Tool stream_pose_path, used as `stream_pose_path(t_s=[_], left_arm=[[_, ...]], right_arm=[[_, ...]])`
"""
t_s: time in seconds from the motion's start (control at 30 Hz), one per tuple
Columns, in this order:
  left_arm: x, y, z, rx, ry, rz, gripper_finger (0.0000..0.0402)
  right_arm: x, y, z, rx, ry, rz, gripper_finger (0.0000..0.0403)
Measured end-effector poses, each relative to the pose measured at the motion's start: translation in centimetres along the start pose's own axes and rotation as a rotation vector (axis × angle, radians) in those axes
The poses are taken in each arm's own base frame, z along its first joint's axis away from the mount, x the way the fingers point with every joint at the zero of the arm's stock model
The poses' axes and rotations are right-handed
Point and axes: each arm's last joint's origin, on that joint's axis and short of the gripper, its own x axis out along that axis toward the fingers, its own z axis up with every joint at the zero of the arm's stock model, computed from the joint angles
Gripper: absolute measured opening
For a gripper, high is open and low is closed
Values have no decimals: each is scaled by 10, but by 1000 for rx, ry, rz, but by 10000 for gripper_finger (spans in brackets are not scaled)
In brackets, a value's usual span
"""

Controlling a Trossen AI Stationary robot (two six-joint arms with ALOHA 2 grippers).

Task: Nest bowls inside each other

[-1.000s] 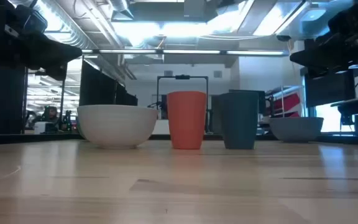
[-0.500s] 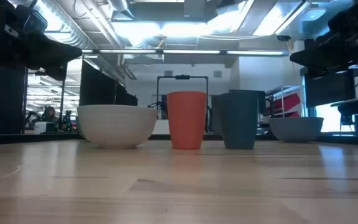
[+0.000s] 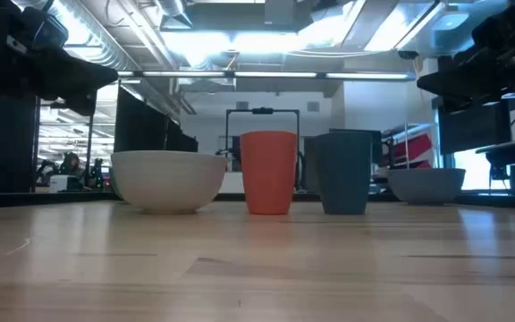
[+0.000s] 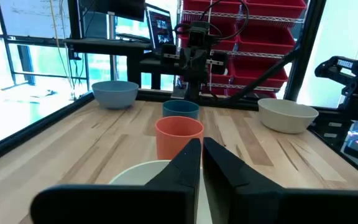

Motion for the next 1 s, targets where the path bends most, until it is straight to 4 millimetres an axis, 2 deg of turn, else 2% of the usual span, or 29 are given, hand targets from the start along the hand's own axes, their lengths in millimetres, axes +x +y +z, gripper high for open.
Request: stream_pose_path(t_s=[0.5, 0.57, 0.7, 0.83, 1.0], left_arm=[[0, 0, 0, 0, 1, 0, 0], [0, 0, 0, 0, 1, 0, 0], [0, 0, 0, 0, -6, -1, 0], [0, 0, 1, -60, -11, -2, 0], [0, 0, 2, -153, -20, -3, 0]], right_arm=[[0, -1, 1, 7, -9, -39, 1], [0, -3, 5, 80, -52, -86, 1], [-2, -9, 16, 409, -198, -254, 1], [10, -9, 64, 384, -79, -255, 1], [48, -9, 120, 331, 85, -242, 0]])
